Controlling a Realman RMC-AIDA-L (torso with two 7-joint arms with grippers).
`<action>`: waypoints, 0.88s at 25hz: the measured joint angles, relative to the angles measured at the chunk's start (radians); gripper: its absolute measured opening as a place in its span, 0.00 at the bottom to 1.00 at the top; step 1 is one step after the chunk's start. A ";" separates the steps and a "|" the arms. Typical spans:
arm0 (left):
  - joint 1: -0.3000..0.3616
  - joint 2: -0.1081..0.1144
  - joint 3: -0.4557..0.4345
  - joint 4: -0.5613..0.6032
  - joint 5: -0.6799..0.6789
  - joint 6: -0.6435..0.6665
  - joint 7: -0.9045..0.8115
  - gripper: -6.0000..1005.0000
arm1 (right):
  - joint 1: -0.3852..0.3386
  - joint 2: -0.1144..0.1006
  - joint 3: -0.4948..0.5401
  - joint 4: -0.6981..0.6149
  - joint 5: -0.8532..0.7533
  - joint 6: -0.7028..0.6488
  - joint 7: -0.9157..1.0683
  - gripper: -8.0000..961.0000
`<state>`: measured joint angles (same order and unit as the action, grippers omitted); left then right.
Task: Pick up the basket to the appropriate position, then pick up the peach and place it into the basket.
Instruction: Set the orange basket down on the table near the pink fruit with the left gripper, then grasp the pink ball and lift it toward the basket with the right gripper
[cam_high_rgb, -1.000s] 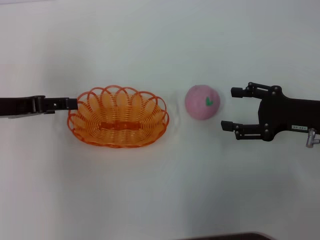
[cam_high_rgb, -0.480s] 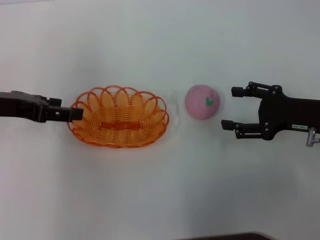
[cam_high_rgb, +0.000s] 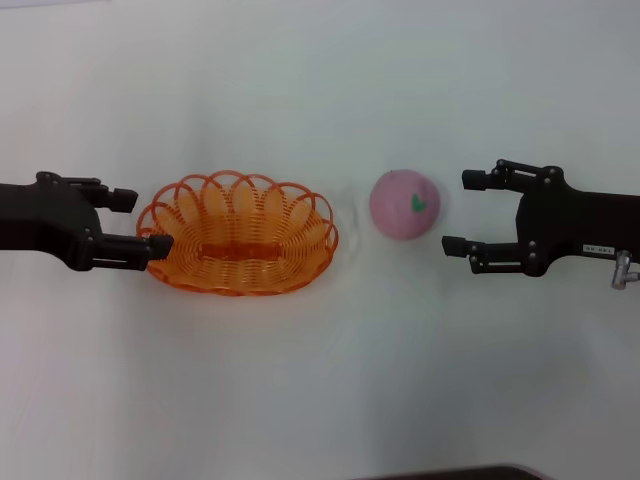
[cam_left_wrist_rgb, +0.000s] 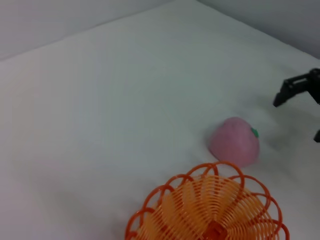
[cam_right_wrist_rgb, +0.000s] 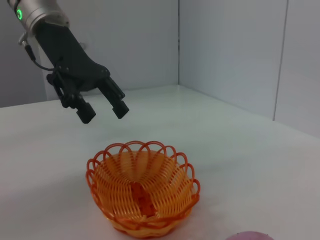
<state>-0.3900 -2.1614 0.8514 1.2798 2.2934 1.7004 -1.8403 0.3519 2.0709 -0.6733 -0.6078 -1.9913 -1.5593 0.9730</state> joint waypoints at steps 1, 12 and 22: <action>0.002 0.000 0.000 -0.004 -0.003 -0.001 0.021 0.79 | 0.001 0.000 0.000 0.000 0.000 0.000 0.000 0.87; 0.058 -0.003 -0.061 -0.153 -0.220 -0.004 0.299 0.79 | 0.006 0.000 0.016 0.000 0.002 -0.001 0.001 0.87; 0.098 -0.004 -0.100 -0.286 -0.221 0.016 0.422 0.79 | 0.006 0.000 0.022 0.000 0.001 -0.004 0.006 0.86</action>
<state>-0.2924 -2.1658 0.7512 0.9941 2.0720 1.7161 -1.4188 0.3575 2.0709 -0.6510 -0.6074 -1.9907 -1.5632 0.9792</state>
